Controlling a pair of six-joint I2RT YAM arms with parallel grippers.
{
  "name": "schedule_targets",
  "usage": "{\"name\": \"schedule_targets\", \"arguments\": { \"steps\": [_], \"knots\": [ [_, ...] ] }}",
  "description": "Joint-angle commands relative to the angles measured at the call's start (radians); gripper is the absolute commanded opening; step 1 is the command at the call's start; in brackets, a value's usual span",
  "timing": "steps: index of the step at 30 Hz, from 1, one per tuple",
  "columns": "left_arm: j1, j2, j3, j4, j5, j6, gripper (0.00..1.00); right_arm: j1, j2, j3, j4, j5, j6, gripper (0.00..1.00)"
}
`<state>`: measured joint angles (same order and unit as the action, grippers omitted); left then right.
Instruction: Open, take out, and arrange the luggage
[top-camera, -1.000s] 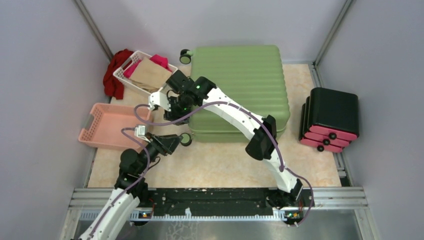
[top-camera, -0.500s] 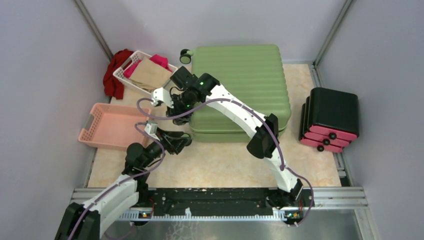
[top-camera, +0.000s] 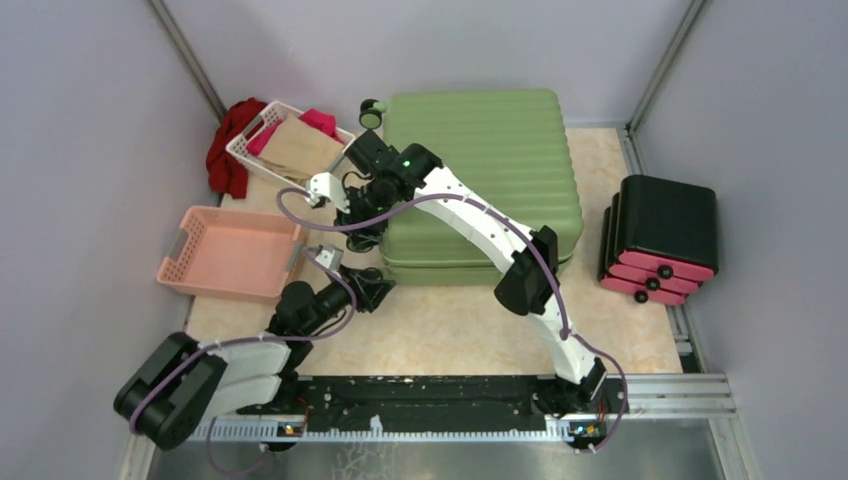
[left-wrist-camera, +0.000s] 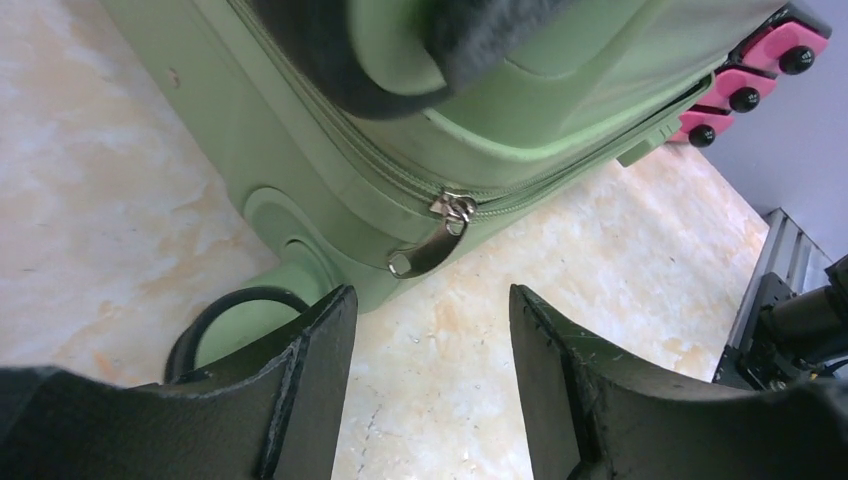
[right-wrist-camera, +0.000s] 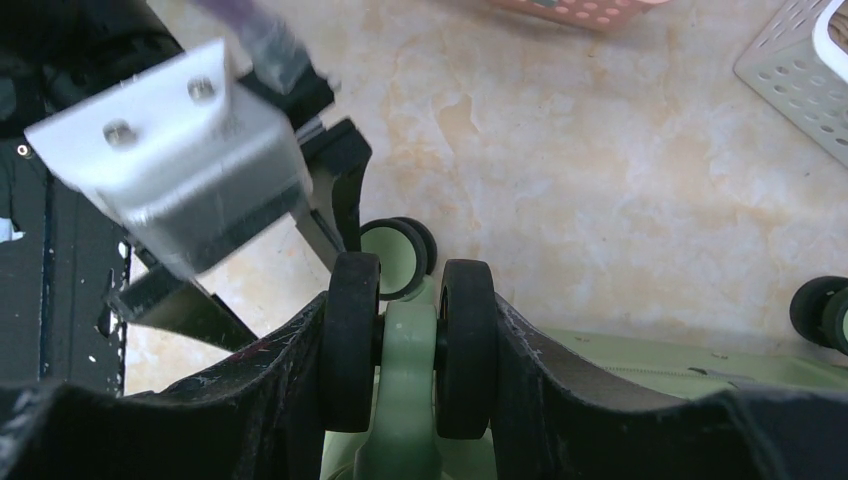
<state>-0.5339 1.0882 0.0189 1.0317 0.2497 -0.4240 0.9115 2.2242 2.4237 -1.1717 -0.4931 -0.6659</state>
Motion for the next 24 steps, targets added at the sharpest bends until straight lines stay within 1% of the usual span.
{"name": "schedule_targets", "arguments": {
  "steps": [1, 3, 5, 7, 13, 22, 24],
  "knots": [
    [-0.082, 0.103, -0.139, 0.190, -0.132, 0.028, 0.64, -0.034, -0.088, 0.095, 0.014, -0.044, -0.011, 0.00],
    [-0.098, 0.139, -0.133, 0.219, -0.178, 0.029, 0.61, -0.034, -0.090, 0.094, 0.011, -0.046, -0.011, 0.00],
    [-0.100, 0.159, -0.124, 0.222, -0.215, 0.030, 0.56, -0.034, -0.094, 0.091, 0.009, -0.048, -0.011, 0.00],
    [-0.101, 0.170, -0.113, 0.220, -0.239, 0.038, 0.54, -0.036, -0.098, 0.087, 0.008, -0.050, -0.009, 0.00],
    [-0.101, 0.186, -0.071, 0.222, -0.213, 0.054, 0.52, -0.034, -0.099, 0.084, 0.007, -0.055, -0.005, 0.00],
    [-0.102, 0.192, -0.072, 0.290, -0.169, 0.032, 0.51, -0.034, -0.099, 0.074, 0.013, -0.056, 0.001, 0.00],
    [-0.101, 0.201, -0.066, 0.296, -0.164, 0.033, 0.49, -0.035, -0.097, 0.073, 0.014, -0.056, 0.002, 0.00]
  ]
}}
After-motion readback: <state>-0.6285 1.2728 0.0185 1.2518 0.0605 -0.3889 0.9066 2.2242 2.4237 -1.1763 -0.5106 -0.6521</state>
